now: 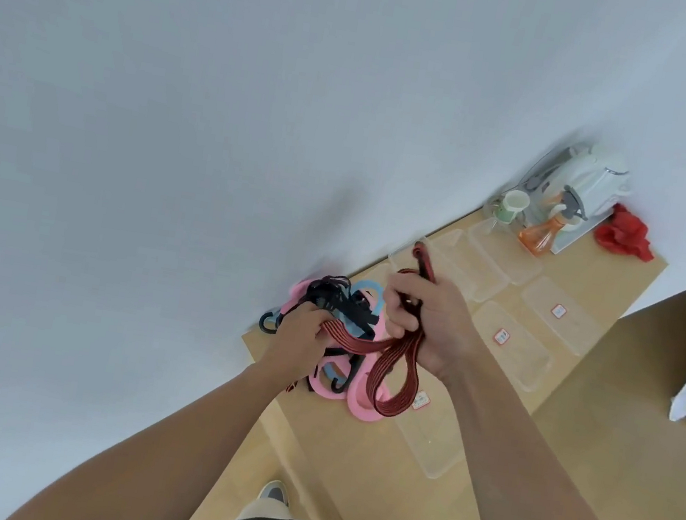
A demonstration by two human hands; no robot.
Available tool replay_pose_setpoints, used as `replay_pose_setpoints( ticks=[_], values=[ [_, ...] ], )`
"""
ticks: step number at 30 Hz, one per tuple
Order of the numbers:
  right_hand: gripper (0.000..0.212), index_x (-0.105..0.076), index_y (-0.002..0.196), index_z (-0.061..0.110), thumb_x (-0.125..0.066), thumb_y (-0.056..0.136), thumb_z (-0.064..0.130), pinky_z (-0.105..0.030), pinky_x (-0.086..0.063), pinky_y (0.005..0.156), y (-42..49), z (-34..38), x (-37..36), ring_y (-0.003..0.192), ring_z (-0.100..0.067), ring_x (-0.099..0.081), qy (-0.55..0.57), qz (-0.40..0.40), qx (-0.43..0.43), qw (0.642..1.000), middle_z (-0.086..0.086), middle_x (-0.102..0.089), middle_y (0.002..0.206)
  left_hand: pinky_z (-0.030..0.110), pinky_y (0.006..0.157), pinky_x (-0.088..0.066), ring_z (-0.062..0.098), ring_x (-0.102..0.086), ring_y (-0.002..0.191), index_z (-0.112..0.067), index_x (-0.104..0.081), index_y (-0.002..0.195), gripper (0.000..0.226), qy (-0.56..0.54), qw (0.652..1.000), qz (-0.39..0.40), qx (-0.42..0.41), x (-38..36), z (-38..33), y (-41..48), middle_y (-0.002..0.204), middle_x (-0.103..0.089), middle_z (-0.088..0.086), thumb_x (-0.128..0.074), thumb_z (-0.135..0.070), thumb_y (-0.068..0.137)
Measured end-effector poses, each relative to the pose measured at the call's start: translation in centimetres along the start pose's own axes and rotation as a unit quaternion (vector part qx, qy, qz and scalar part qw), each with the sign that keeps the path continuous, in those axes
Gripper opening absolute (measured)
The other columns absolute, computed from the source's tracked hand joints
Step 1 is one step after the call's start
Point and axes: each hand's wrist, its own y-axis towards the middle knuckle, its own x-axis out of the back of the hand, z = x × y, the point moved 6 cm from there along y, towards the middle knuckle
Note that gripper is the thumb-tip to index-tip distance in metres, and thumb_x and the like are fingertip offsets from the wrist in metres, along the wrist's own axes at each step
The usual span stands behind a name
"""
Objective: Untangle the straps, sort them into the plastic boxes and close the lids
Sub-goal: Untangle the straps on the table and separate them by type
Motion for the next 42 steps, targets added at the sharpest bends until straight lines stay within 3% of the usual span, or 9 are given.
replay_pose_setpoints(
  ticks=[2,4,8,16,22,26,28,31,42],
  values=[
    [0.014,-0.059,0.079,0.005,-0.065,0.091,0.008,-0.027,-0.034,0.044,0.6,-1.4,0.8,0.038,-0.014,-0.037,-0.187,-0.046,-0.004,0.981,-0.007,-0.056,0.061,0.021,0.081,-0.035,0.016,-0.056,0.101,-0.013,-0.071,0.118,0.033,-0.004,1.000,0.000,0.000,0.4,-0.1,0.0,0.104,-0.058,-0.005,-0.050,-0.002,0.095],
    [0.022,-0.054,0.096,0.010,-0.071,0.088,0.021,-0.025,-0.037,0.042,1.3,-3.7,1.4,0.042,-0.012,-0.045,-0.314,-0.064,-0.026,0.947,-0.004,-0.061,0.073,0.024,0.085,-0.041,0.016,-0.058,0.102,-0.013,-0.070,0.121,0.039,-0.016,1.000,0.011,-0.011,0.7,-0.5,0.1,0.106,-0.063,-0.004,-0.049,0.003,0.091],
    [0.039,-0.059,0.089,0.015,-0.077,0.081,0.048,-0.024,-0.041,0.049,2.5,-7.7,1.3,0.046,-0.007,-0.053,-0.429,-0.063,-0.056,0.899,0.003,-0.063,0.069,0.019,0.089,-0.045,0.011,-0.059,0.105,-0.013,-0.072,0.117,0.037,-0.055,0.998,0.013,-0.033,1.3,-1.2,0.2,0.113,-0.069,-0.003,-0.051,0.001,0.090],
    [0.028,-0.053,0.069,0.010,-0.070,0.091,0.010,-0.024,-0.025,0.040,1.6,-8.1,0.2,0.038,-0.015,-0.032,-0.212,0.013,-0.125,0.969,-0.005,-0.043,0.047,0.031,0.085,-0.051,0.017,-0.061,0.092,-0.014,-0.073,0.097,0.010,-0.043,0.998,0.029,-0.041,0.4,-0.1,-0.3,0.088,-0.062,-0.013,-0.064,-0.014,0.094],
    [0.012,-0.068,0.083,0.004,-0.064,0.092,-0.003,-0.026,-0.054,0.054,-0.4,-3.3,1.0,0.055,-0.018,-0.065,-0.074,0.085,-0.099,0.989,-0.011,-0.069,0.072,0.026,0.087,-0.050,-0.001,-0.065,0.098,-0.027,-0.077,0.104,0.027,-0.044,0.996,0.072,0.024,-0.3,2.8,-0.2,0.101,-0.072,-0.017,-0.070,-0.050,0.090],
    [0.017,-0.057,0.108,-0.018,-0.048,0.095,-0.012,-0.019,-0.048,0.044,-0.9,-2.0,1.6,0.048,-0.008,-0.064,0.014,0.068,-0.072,0.995,-0.017,-0.064,0.112,0.023,0.087,-0.051,-0.005,-0.066,0.095,-0.034,-0.078,0.101,0.022,-0.063,0.993,0.096,0.016,-0.1,1.7,-0.3,0.098,-0.075,-0.021,-0.076,-0.050,0.086],
    [0.010,-0.057,0.096,-0.008,-0.047,0.094,-0.008,-0.018,-0.040,0.041,-0.8,-2.2,1.7,0.057,-0.008,-0.068,0.064,0.081,-0.068,0.992,-0.020,-0.062,0.132,0.024,0.089,-0.051,-0.005,-0.065,0.097,-0.037,-0.076,0.100,0.018,-0.066,0.992,0.110,0.016,-0.3,1.2,-0.5,0.100,-0.074,-0.021,-0.079,-0.045,0.084],
    [0.014,-0.048,0.082,0.009,-0.057,0.089,0.001,-0.021,-0.033,0.042,-0.4,-2.5,2.0,0.083,-0.025,-0.074,0.130,0.108,-0.065,0.984,-0.024,-0.067,0.123,0.026,0.091,-0.048,-0.001,-0.062,0.101,-0.034,-0.075,0.104,0.021,-0.051,0.992,0.118,0.001,-0.6,0.4,-0.8,0.105,-0.070,-0.018,-0.079,-0.041,0.084],
    [0.014,-0.071,0.091,0.004,-0.071,0.091,0.018,-0.031,-0.052,0.058,1.3,-4.7,3.5,0.062,-0.021,-0.065,-0.113,-0.003,-0.078,0.991,-0.014,-0.072,0.084,0.026,0.070,-0.053,0.011,-0.068,0.072,-0.012,-0.066,0.085,0.020,-0.197,0.973,0.099,0.062,0.9,-1.0,-0.9,0.079,-0.073,-0.002,-0.064,-0.026,0.100]
  ],
)
